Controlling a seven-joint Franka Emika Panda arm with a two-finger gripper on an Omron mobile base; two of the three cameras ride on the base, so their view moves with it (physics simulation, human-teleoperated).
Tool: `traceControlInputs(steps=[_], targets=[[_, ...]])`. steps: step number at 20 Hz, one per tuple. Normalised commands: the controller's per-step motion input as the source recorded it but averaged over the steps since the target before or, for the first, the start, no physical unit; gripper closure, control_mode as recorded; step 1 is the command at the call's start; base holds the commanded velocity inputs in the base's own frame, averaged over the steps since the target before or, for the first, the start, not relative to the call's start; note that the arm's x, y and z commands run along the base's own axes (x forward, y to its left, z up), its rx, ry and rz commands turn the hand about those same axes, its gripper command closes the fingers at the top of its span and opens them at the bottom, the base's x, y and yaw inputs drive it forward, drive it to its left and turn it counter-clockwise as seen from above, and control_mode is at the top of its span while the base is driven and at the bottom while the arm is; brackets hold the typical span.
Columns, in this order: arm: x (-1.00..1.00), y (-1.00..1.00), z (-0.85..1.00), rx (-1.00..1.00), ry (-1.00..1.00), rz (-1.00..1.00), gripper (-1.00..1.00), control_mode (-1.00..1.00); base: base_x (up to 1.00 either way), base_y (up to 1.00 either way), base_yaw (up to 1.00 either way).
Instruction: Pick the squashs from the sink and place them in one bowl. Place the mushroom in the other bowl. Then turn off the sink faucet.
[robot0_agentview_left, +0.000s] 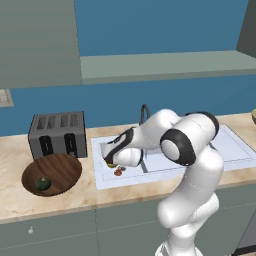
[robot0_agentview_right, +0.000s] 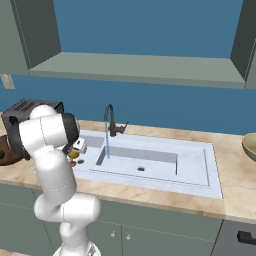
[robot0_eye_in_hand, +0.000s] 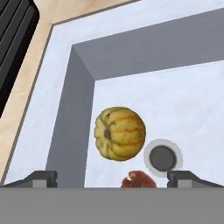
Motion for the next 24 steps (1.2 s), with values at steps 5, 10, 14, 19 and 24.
traceControlInputs(steps=[5, 10, 14, 19, 24], targets=[[0.14, 0.02, -0.26, -0.03, -0.03, -0.04, -1.00, -1.00, 0.00, 0.00, 0.00], [0.17, 0.01, -0.25, -0.03, 0.00, -0.06, -1.00, -1.00, 0.00, 0.00, 0.00], [0.35, 0.15, -0.15, 0.00, 0.00, -0.01, -1.00, -1.00, 0.00, 0.00, 0.00], [0.51, 0.18, -0.30, 0.01, 0.00, 0.00, -1.00, -1.00, 0.00, 0.00, 0.00], [0.56, 0.25, -0.62, 0.01, 0.00, 0.00, -1.00, -1.00, 0.00, 0.00, 0.00]])
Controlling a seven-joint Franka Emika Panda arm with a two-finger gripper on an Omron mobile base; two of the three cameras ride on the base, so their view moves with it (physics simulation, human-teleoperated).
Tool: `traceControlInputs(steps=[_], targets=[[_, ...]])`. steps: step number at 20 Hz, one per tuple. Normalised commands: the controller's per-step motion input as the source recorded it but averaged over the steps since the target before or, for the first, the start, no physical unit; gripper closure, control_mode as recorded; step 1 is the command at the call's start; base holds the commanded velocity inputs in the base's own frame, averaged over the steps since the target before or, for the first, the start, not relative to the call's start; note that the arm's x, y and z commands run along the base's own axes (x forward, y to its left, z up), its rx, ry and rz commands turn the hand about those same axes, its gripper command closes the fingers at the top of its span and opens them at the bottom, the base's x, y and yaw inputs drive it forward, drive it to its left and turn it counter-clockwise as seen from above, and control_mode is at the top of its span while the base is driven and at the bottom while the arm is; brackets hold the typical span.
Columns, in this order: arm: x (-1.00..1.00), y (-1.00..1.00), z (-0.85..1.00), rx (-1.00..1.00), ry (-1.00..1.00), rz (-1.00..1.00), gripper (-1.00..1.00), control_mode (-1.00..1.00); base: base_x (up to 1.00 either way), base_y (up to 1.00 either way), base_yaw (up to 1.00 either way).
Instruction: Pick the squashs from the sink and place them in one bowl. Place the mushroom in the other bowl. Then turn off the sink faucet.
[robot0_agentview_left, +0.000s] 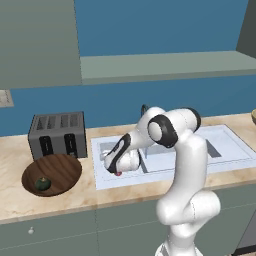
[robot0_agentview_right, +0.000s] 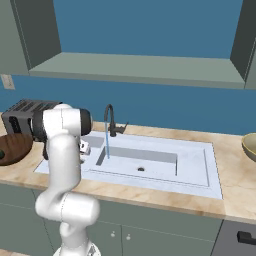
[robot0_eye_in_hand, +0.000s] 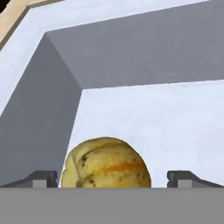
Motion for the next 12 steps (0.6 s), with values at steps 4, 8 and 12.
traceControlInputs(steps=[4, 8, 12], targets=[[0.19, 0.18, -0.34, 0.00, 0.00, 0.00, 1.00, -1.00, 0.00, 0.00, 0.00], [0.00, 0.00, 0.03, 0.00, 0.00, 0.00, 1.00, -1.00, 0.00, 0.00, 0.00], [-0.02, 0.00, 0.70, 0.00, -0.04, -0.07, 1.00, -1.00, 0.00, 0.00, 0.00]])
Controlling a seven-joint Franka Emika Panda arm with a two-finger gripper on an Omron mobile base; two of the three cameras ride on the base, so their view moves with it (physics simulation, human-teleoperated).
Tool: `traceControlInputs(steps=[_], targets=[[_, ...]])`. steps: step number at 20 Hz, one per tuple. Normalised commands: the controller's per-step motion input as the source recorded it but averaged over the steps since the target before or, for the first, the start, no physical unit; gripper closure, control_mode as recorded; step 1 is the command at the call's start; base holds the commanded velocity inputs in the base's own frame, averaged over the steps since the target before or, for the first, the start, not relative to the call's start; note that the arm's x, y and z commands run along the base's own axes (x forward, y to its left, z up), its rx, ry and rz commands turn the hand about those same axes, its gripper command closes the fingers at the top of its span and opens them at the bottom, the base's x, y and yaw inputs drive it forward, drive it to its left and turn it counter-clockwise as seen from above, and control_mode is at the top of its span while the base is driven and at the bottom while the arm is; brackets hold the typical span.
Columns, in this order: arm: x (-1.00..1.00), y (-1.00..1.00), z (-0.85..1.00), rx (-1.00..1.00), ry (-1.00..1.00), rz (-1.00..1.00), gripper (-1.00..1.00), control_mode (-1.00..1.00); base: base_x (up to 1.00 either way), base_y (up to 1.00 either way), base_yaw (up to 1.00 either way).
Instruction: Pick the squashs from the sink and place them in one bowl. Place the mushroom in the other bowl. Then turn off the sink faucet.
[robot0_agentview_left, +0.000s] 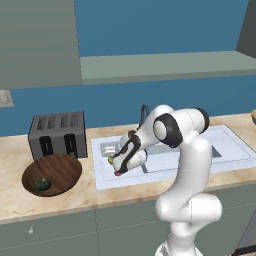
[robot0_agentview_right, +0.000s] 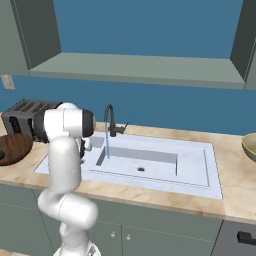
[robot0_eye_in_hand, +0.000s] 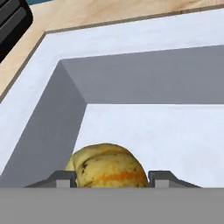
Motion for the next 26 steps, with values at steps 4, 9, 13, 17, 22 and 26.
traceControlInputs(steps=[4, 9, 13, 17, 22, 26], targets=[[-0.11, 0.00, 1.00, 0.00, -0.11, -0.10, 1.00, -1.00, 0.00, 0.00, 0.00], [-0.30, 0.00, 1.00, 0.00, -0.10, -0.08, 1.00, -1.00, 0.00, 0.00, 0.00], [-0.32, 0.00, 1.00, 0.00, -0.02, -0.07, 1.00, -1.00, 0.00, 0.00, 0.00], [-0.32, 0.00, 1.00, 0.00, 0.00, -0.11, 1.00, -1.00, 0.00, 0.00, 0.00], [-0.37, -0.13, 1.00, 0.00, 0.13, -0.15, 1.00, -1.00, 0.00, 0.00, 0.00], [-0.68, -0.31, 0.93, 0.00, 0.24, -0.13, 1.00, -1.00, 0.00, 0.00, 0.00]])
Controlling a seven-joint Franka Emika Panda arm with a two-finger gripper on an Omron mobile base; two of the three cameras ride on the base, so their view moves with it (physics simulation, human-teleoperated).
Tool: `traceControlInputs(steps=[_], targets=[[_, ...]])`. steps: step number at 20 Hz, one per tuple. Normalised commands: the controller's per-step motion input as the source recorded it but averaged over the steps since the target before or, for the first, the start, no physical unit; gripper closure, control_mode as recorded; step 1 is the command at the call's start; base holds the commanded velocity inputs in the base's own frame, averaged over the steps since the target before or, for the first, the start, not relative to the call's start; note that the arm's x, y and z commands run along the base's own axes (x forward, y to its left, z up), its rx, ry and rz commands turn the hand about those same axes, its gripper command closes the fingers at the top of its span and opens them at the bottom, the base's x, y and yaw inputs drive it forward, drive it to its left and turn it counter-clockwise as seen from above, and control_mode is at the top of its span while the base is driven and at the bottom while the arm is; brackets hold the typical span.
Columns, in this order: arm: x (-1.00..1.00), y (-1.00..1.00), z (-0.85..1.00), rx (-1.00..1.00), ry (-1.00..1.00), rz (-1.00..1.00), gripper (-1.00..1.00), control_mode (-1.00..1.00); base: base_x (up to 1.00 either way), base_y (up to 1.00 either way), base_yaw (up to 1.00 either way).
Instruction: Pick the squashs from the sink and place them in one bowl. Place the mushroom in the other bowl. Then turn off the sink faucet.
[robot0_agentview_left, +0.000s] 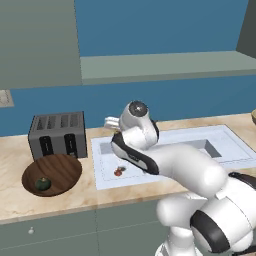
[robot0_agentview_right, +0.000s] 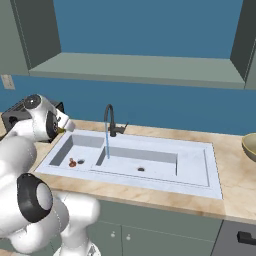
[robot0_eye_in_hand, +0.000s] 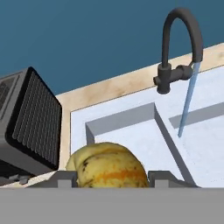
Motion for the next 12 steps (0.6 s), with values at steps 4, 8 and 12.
traceControlInputs(steps=[4, 8, 12], targets=[[-0.73, 0.29, 0.01, 0.00, 0.02, 0.07, 1.00, -1.00, 0.00, 0.00, 0.00], [-0.26, 0.83, 0.00, 0.06, -0.06, 0.11, 1.00, -1.00, 0.00, 0.00, 0.00], [-0.01, 0.94, 0.00, 0.14, -0.06, 0.10, 1.00, -1.00, 0.00, 0.00, 0.00]])
